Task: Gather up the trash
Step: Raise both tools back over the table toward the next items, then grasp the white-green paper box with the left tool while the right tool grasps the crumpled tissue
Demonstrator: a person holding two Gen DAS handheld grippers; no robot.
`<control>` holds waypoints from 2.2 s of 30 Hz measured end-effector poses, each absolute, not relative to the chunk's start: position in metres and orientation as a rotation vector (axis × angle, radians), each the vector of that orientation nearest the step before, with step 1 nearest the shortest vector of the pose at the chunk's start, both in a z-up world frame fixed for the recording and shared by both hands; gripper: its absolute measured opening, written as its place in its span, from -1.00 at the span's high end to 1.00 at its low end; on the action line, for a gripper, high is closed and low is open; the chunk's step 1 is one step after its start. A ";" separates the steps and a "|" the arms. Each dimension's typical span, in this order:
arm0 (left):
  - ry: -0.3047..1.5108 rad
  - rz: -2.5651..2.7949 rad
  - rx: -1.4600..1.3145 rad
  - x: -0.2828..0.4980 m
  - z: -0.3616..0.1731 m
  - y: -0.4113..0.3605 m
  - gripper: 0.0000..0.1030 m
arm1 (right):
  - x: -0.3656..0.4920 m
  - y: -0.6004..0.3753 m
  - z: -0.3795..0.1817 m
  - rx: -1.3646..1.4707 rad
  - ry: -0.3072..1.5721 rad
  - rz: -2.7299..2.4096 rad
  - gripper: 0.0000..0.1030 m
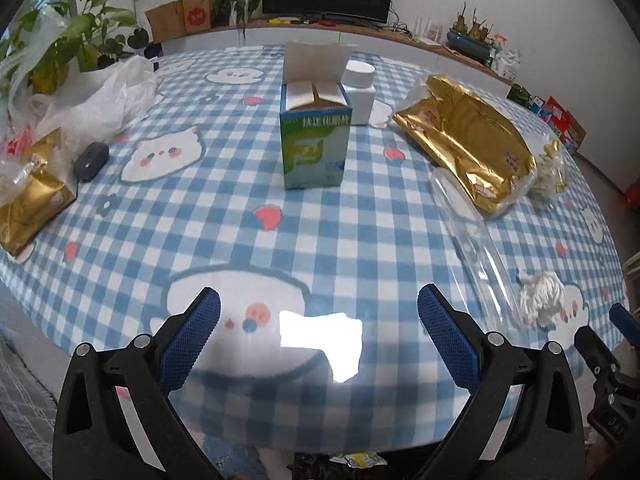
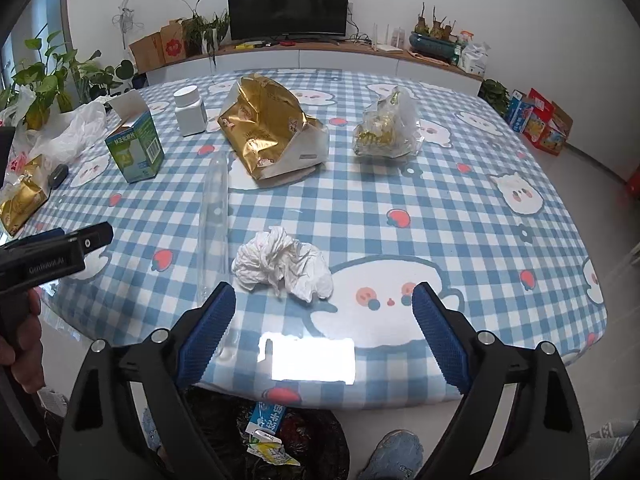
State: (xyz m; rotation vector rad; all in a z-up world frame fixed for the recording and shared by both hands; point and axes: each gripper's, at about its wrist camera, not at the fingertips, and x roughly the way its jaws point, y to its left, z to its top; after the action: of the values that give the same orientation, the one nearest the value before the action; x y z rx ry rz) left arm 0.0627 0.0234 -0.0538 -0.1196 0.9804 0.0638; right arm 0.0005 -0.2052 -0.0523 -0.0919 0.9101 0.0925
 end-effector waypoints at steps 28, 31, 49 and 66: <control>0.974 0.124 -0.133 0.172 -0.064 0.045 -0.74 | 0.048 -0.195 -0.077 -0.005 1.027 0.168 0.02; 0.977 0.122 -0.131 0.177 -0.066 0.045 -0.64 | 0.049 -0.194 -0.079 -0.006 1.037 0.172 0.13; 0.998 0.105 -0.127 0.180 -0.070 0.041 0.09 | 0.050 -0.196 -0.081 0.034 1.048 0.178 0.73; 1.030 0.063 -0.095 0.119 -0.053 0.022 0.10 | 0.037 -0.199 -0.062 0.039 0.995 0.171 0.74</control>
State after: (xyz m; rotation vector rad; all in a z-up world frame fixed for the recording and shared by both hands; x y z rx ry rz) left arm 0.1189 0.0217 -0.0529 -0.0954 1.0299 0.0631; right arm 0.0374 -0.1990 -0.0623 0.0392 0.9950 0.1712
